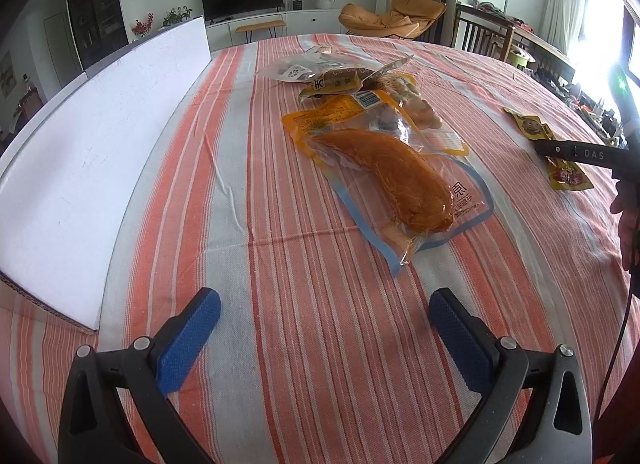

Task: Organize snacks
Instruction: 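Grasp the yellow sausage pack with the right tool, then hold the yellow pack in the right tool while the left tool moves over the orange sausage bag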

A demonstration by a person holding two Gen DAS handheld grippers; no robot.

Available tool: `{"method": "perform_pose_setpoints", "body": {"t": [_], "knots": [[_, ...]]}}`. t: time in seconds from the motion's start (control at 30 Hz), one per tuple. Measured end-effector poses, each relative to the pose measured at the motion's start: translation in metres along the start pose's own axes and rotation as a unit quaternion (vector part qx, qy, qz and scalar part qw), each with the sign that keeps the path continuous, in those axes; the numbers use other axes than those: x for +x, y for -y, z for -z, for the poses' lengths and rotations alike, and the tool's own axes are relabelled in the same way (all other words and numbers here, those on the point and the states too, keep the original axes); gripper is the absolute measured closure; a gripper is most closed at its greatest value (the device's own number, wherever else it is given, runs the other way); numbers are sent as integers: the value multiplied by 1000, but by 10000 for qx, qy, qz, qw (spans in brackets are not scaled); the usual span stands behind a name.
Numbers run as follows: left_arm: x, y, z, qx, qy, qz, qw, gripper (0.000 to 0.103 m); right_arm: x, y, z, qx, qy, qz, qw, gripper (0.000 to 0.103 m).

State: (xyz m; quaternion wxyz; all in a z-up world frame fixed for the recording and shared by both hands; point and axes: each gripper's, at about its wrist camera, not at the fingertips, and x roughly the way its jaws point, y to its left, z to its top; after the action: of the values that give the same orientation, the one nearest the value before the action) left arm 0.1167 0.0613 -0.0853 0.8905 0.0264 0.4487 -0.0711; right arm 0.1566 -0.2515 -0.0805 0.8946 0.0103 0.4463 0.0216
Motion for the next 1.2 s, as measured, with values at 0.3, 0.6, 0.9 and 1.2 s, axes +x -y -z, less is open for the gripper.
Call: {"method": "perform_pose_setpoints", "body": {"t": [0.3,0.6,0.9,1.2], "knots": [[0,0,0,0,1,4,10000,0,11,-9,-3,-153,-31,112,9998,6],[0,0,0,0,-1,6,10000,0,10,-9,-2,-167,-41,95,9998,5],[0,0,0,1,-1,9,10000,0,10,-9,-2,-163,-40,96,9998,5],[0,0,0,1,-1,8,10000,0,10,-9,-2,-160,-40,96,9998,5]]}}
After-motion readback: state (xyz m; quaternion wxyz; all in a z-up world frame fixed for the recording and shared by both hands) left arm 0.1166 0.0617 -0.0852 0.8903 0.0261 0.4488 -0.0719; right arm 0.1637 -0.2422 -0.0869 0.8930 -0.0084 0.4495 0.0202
